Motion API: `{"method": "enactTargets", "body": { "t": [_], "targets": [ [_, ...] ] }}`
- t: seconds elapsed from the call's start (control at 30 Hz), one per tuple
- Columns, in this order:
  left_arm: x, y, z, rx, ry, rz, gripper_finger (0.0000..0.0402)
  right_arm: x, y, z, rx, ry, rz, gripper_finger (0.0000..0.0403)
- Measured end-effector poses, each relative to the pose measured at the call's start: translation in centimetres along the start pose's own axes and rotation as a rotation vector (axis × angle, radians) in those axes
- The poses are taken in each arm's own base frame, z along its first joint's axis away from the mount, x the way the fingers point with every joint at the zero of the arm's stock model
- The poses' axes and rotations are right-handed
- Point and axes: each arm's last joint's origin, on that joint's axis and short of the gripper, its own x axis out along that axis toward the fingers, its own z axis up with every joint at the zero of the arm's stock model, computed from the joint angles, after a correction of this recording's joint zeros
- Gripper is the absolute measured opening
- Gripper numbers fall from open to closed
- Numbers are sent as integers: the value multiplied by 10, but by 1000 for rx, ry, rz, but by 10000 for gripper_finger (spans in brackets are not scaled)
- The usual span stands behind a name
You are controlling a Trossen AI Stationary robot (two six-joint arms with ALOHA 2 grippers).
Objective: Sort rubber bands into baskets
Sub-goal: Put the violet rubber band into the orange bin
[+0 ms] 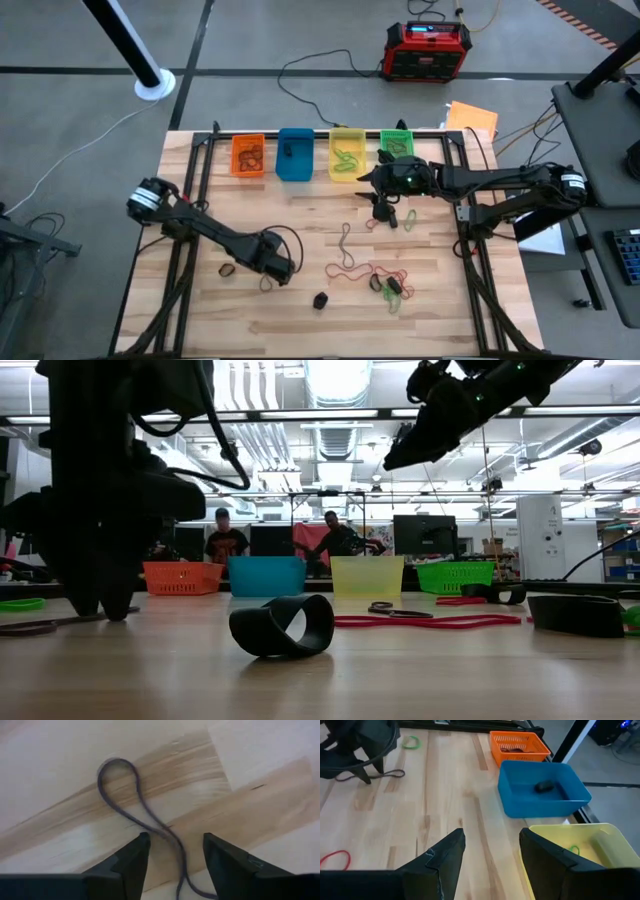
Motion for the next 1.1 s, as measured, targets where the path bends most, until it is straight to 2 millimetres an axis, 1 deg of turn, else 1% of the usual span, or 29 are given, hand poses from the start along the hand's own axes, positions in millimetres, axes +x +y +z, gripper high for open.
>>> {"method": "enactTargets", "body": {
  "t": [0.13,0.2,0.3,0.4,0.43,0.47,0.63,0.73,0.8,0.9,1.0,1.1],
  "targets": [
    [8,-1,-1,7,2,36,152,0,0,0,0,-1,0,185],
    [12,-1,-1,15,2,42,133,0,0,0,0,-2,0,183],
    [15,-2,-3,26,0,45,88,0,0,0,0,-1,0,183],
    [15,-3,-5,48,-9,41,29,0,0,0,1,0,0,184],
    [15,-3,-6,55,-17,40,15,0,0,0,2,1,0,185],
    [15,-3,-6,60,-27,40,8,0,0,-1,7,5,1,185],
    [12,-3,-6,128,-42,40,2,0,1,-4,18,42,5,182],
    [0,-5,-5,182,-48,17,1,0,1,-6,19,57,8,183],
    [-9,0,-3,207,-74,34,0,0,1,-6,30,56,7,182],
    [-33,2,0,209,-126,-31,0,0,1,-6,35,57,7,180],
    [-53,14,3,211,-177,-39,0,0,1,-8,36,62,8,178],
    [-74,24,7,214,-275,-79,0,1,2,-10,35,68,8,178]
  ]
}}
